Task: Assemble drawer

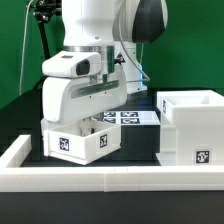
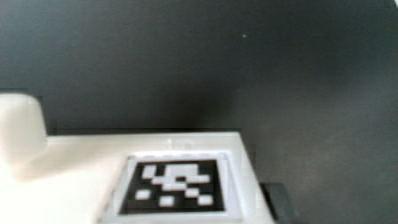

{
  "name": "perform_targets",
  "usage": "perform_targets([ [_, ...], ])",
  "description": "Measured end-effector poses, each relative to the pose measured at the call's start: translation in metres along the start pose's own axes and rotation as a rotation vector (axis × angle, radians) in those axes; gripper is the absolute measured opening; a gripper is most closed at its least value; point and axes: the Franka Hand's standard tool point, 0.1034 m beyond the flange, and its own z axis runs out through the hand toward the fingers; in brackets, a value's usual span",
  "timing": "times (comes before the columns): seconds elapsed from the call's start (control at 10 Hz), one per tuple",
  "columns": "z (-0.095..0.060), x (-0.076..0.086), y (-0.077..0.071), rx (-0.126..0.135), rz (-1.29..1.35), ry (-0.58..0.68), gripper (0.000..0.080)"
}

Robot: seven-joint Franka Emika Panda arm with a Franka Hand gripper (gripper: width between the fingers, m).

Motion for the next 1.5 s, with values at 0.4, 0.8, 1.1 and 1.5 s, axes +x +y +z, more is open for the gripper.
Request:
perform_targets([
  [0.4, 0.005, 0.01, -0.007, -0.002, -0.371, -0.039, 0.0042],
  [0.8, 0.008, 0.012, -0.009, 0.001, -0.542, -0.057, 0.0042],
  [1.1, 0.011, 0.01, -0.01, 0.016, -0.559, -0.061, 0.0042],
  [1.5, 0.012, 0.036, -0.014, 0.025, -0.595, -0.053, 0.0042],
])
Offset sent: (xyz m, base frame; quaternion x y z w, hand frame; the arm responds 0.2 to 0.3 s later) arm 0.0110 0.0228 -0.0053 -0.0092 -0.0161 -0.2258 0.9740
